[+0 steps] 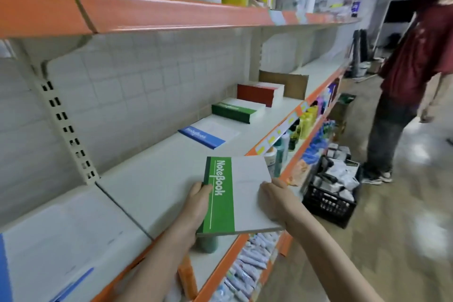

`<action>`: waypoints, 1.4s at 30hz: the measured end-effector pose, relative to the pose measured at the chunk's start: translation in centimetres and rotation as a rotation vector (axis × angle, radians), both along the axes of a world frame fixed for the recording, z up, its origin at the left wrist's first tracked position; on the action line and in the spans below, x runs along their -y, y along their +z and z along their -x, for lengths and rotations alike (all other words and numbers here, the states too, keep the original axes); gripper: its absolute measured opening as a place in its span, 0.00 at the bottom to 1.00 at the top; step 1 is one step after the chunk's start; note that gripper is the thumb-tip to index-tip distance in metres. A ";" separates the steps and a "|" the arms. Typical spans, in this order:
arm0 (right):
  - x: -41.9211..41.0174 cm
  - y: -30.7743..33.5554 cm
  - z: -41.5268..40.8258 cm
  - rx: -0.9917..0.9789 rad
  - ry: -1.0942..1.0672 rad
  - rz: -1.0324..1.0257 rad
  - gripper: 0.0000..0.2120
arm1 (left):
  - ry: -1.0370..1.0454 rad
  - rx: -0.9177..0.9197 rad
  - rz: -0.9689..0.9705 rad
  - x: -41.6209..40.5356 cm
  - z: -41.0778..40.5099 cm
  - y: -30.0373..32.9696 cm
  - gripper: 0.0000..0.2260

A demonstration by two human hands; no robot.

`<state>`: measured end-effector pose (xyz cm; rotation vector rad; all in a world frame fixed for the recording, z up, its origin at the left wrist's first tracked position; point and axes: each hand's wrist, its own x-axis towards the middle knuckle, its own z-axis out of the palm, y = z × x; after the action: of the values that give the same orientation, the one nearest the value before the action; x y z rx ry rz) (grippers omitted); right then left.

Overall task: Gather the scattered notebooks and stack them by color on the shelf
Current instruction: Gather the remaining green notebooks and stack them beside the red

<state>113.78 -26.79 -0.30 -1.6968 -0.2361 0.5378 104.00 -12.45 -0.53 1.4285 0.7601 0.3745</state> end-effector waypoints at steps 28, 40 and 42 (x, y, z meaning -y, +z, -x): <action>-5.7 1.3 -29.5 0.006 0.119 0.036 0.07 | 0.002 -0.003 -0.015 -5.6 -28.3 0.7 0.09; -12.3 1.5 -42.0 0.052 0.383 0.008 0.16 | 0.319 0.099 0.018 -8.2 -36.9 0.7 0.07; -13.5 1.6 -44.1 0.033 0.439 0.030 0.19 | 0.381 0.103 0.019 -8.5 -38.6 0.9 0.08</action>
<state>157.92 -13.33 1.33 -1.6883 -0.6355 0.8385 142.62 -3.99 0.41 1.2334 0.9501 0.7265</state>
